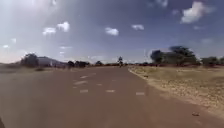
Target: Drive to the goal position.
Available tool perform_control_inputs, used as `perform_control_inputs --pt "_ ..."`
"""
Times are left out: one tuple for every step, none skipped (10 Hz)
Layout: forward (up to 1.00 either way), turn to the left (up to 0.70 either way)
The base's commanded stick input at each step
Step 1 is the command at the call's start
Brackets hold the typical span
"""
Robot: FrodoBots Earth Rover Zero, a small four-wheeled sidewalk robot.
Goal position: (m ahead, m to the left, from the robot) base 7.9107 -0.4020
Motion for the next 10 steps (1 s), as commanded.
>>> perform_control_inputs --pt "0.85 0.0" --pt "0.85 0.0" --pt "0.85 0.0" --pt "0.85 0.0" --pt "0.85 0.0" --pt "0.85 0.0" --pt "0.85 0.0" --pt "0.85 0.0" --pt "0.85 0.0" --pt "0.85 0.0"
